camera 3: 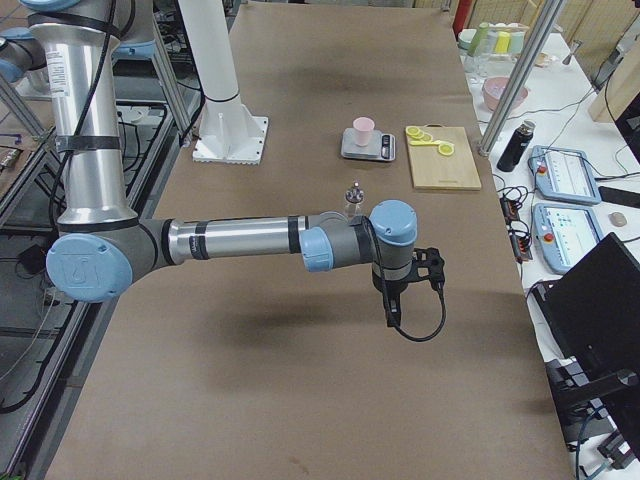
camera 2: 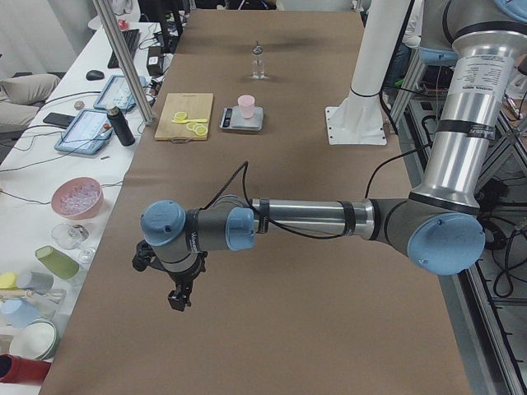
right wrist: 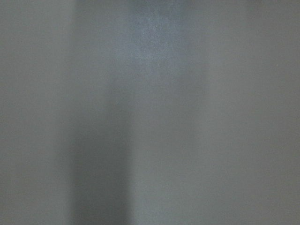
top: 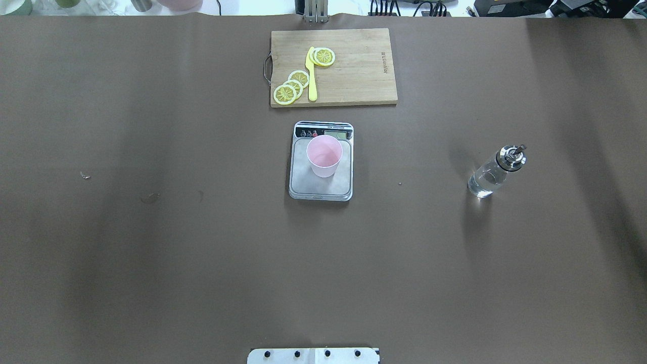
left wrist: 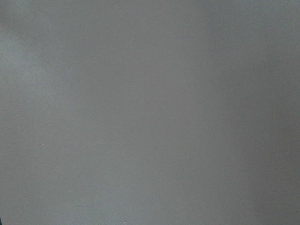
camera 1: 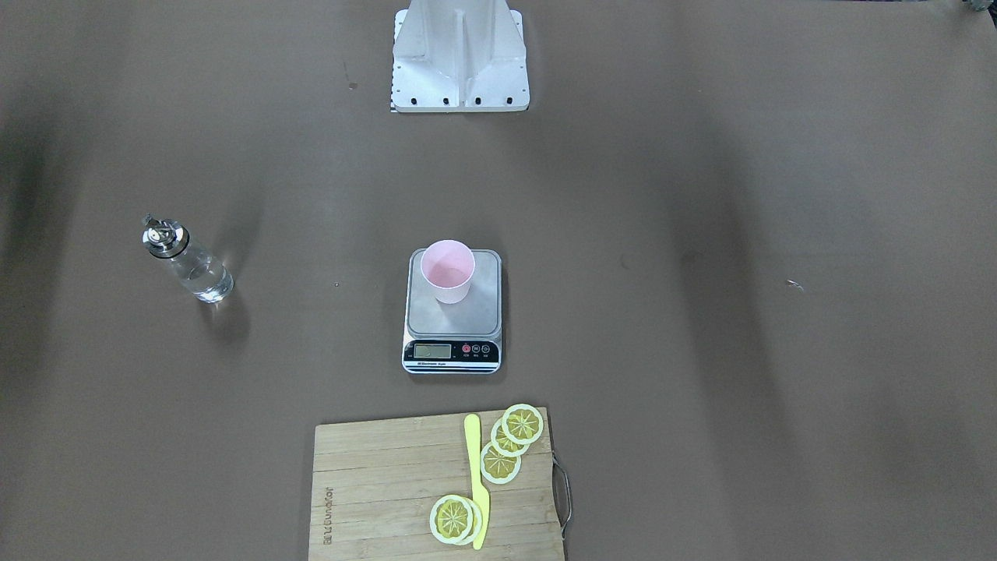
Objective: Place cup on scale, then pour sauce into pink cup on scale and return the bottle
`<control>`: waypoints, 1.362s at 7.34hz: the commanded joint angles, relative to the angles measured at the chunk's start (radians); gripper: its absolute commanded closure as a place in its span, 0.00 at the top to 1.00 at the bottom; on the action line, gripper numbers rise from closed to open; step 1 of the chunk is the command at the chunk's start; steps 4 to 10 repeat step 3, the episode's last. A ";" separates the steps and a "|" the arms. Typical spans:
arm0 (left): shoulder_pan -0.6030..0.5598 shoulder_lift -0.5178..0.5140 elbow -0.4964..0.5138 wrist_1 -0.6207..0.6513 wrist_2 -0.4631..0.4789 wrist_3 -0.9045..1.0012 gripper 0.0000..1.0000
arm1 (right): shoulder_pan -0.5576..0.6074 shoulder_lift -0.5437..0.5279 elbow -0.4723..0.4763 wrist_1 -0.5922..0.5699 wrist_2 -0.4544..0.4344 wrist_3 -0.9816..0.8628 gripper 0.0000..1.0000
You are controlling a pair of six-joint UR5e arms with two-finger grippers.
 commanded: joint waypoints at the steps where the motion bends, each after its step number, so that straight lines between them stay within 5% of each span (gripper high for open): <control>1: -0.005 0.011 0.015 0.005 -0.012 -0.001 0.98 | 0.011 0.004 -0.013 -0.009 -0.003 -0.015 1.00; 10: -0.005 0.041 0.013 0.002 -0.036 -0.001 0.98 | 0.012 -0.002 -0.043 -0.013 0.014 -0.015 1.00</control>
